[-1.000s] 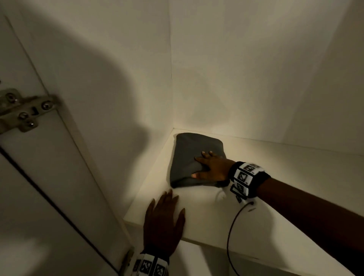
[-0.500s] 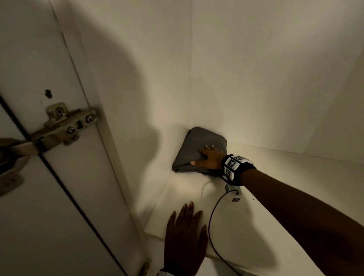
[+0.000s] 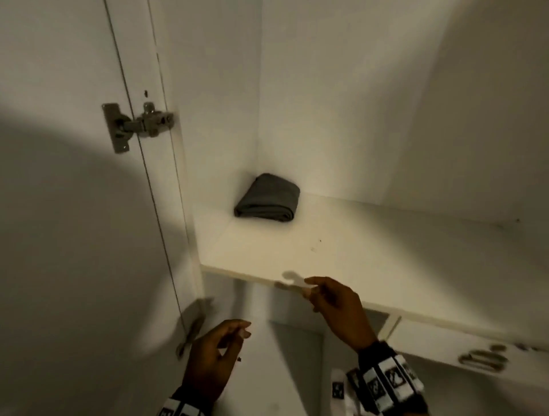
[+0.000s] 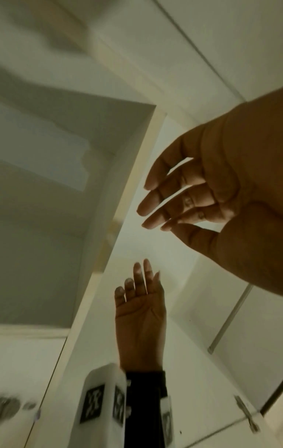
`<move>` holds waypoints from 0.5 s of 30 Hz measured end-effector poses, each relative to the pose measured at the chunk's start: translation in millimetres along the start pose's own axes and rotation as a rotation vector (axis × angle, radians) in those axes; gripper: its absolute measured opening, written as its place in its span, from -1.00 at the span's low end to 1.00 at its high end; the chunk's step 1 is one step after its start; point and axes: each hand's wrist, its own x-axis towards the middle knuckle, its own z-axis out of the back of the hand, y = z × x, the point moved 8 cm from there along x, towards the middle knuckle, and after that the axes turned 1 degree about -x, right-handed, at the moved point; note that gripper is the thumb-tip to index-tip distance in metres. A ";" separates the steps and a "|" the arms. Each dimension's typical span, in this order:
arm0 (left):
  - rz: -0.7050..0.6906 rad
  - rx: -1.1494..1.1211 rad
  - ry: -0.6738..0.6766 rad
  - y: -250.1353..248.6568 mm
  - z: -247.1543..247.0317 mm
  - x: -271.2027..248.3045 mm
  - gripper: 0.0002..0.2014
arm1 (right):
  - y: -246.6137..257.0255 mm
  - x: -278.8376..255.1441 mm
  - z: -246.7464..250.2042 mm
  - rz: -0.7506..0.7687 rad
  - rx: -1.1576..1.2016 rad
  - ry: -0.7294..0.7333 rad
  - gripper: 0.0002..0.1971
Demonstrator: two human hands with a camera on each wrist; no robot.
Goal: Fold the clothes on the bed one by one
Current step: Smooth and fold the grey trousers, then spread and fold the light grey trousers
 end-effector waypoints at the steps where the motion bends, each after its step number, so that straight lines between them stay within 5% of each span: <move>1: 0.007 0.014 0.014 3.6 -2.6 -7.8 -0.73 | -13.2 -17.0 -1.5 -0.003 0.066 -0.050 -0.85; 3: 0.059 -0.006 0.086 3.6 -7.1 -87.6 -0.76 | -32.1 -111.9 -1.2 -0.074 0.152 -0.124 -0.84; 5: 0.146 -0.068 0.127 28.6 -22.8 -113.1 -0.74 | -62.7 -140.3 -4.6 -0.156 0.160 -0.157 -0.84; 6: 0.184 -0.008 0.179 21.8 -31.3 -172.8 -0.69 | -73.9 -230.6 -3.5 -0.293 0.213 -0.245 -0.86; 8: 0.251 0.036 0.213 43.1 -42.3 -210.0 -0.59 | -104.3 -268.9 -19.4 -0.447 0.245 -0.204 -0.93; 9: 0.235 0.082 0.382 32.3 -58.2 -247.7 -0.54 | -124.5 -353.8 -9.9 -0.614 0.273 -0.332 -0.85; 10: 0.228 0.096 0.455 30.8 -68.2 -260.9 -0.54 | -140.4 -368.3 -19.6 -0.706 0.353 -0.296 -0.80; 11: 0.244 0.091 0.622 14.3 -101.9 -307.7 -0.58 | -165.5 -461.1 -13.1 -0.867 0.352 -0.393 -0.84; 13: 0.290 0.041 0.616 16.5 -99.7 -303.4 -0.69 | -201.7 -479.1 -38.5 -1.006 0.405 -0.318 -0.90; 14: 0.251 0.112 0.727 23.0 -112.9 -308.6 -0.72 | -217.2 -498.6 -37.2 -1.096 0.418 -0.353 -0.88; 15: 0.179 0.158 0.968 12.5 -154.6 -379.2 -0.73 | -214.7 -613.5 -35.7 -1.227 0.522 -0.547 -0.85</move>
